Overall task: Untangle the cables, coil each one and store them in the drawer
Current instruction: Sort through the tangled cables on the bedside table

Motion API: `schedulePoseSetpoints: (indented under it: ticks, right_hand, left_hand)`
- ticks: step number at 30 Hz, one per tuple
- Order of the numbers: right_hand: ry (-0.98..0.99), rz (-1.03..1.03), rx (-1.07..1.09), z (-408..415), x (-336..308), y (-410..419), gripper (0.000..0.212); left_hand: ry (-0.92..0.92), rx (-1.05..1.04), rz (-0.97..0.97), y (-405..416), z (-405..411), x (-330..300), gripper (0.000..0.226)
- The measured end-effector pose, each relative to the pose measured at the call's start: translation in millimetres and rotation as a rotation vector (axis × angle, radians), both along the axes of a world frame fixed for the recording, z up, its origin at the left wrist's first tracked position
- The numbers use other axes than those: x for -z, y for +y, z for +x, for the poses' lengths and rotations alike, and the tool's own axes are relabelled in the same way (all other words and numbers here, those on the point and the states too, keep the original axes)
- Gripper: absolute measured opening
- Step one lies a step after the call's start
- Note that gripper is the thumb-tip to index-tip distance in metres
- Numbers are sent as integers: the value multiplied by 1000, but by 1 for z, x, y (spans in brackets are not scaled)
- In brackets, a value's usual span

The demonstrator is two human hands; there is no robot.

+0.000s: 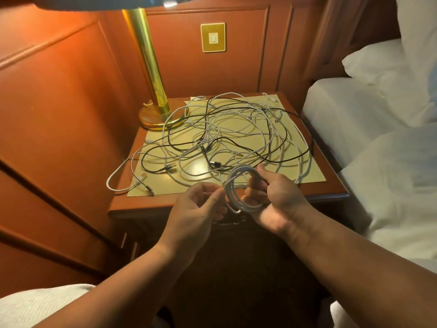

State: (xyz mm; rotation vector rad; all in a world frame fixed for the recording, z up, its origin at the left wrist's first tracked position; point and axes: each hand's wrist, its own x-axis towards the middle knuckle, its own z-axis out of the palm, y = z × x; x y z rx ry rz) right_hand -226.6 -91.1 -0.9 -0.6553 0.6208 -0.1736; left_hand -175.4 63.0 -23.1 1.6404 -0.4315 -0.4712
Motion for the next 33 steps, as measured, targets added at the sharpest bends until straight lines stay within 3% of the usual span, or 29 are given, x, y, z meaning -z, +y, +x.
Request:
schedulePoseSetpoints:
  ticks: [6, 10, 15, 20, 23, 28, 33]
  right_hand:
    - [-60, -55, -25, -1, 7, 20, 40]
    - [-157, -167, -148, -1, 11, 21, 43]
    - [-112, -696, -251, -1, 14, 21, 16]
    - [-85, -1035, -239, 1, 12, 13, 15]
    - [-13, -1189, -287, 5, 13, 5, 19]
    - [31, -1147, -404, 4, 15, 5, 22]
    - [73, -1007, -437, 3, 12, 4, 16]
  left_hand:
    - [427, -149, -240, -6, -8, 0, 32]
    - [438, -161, -249, -1, -12, 0, 32]
    - [415, -182, -214, 3, -6, -5, 48]
    - [345, -115, -227, 0, 2, -17, 46]
    - [491, -37, -326, 1, 5, -18, 52]
    - [641, 130, -398, 5, 7, -18, 50]
    - [423, 103, -221, 4, 15, -17, 64]
